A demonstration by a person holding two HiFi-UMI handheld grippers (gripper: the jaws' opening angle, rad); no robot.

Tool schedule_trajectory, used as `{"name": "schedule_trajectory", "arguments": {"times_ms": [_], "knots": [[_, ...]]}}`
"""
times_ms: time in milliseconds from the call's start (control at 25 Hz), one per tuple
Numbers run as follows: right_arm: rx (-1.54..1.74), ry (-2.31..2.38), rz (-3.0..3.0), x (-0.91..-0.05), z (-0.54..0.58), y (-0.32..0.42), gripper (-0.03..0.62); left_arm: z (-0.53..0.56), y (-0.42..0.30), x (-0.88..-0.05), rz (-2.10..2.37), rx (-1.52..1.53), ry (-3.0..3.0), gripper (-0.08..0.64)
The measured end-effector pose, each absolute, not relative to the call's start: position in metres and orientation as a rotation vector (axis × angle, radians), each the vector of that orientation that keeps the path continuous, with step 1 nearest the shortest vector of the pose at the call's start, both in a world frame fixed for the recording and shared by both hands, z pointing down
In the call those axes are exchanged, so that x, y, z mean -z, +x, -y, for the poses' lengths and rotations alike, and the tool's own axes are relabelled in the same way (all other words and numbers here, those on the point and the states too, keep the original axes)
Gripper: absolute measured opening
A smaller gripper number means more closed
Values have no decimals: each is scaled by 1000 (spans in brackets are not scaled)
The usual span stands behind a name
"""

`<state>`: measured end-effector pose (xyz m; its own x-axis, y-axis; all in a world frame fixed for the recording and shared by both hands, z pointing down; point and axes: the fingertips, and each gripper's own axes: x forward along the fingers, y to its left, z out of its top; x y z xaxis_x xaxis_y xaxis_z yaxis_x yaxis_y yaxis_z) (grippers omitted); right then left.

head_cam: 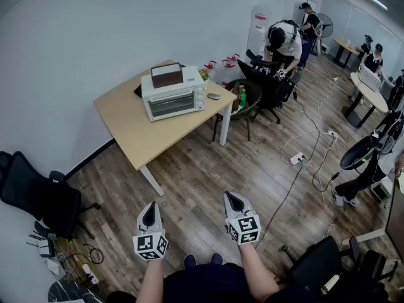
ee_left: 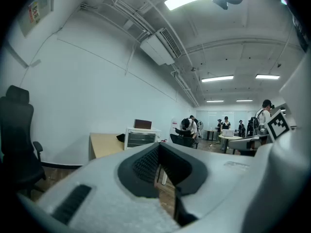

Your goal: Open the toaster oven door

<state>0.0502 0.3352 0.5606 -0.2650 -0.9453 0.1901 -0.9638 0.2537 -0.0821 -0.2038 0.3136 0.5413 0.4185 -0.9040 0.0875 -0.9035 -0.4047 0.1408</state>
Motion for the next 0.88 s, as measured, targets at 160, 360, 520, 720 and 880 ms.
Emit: {"name": "schedule_trajectory", "arguments": {"times_ms": [160, 360, 520, 720, 880], "knots": [[-270, 1830, 2407, -560, -341, 52, 5, -319, -202, -540, 1612, -3, 2505, -5], [-270, 1808, 2412, -561, -344, 61, 5, -322, -189, -547, 1608, -14, 2492, -5], [-261, 1790, 2437, -558, -345, 66, 5, -327, -180, -544, 1623, -17, 2493, -5], [-219, 1807, 2485, -552, -349, 77, 8, -334, -171, -545, 1653, -8, 2488, -5], [-258, 1783, 2490, -558, -347, 81, 8, -339, -182, -540, 1714, 10, 2446, -5]]}}
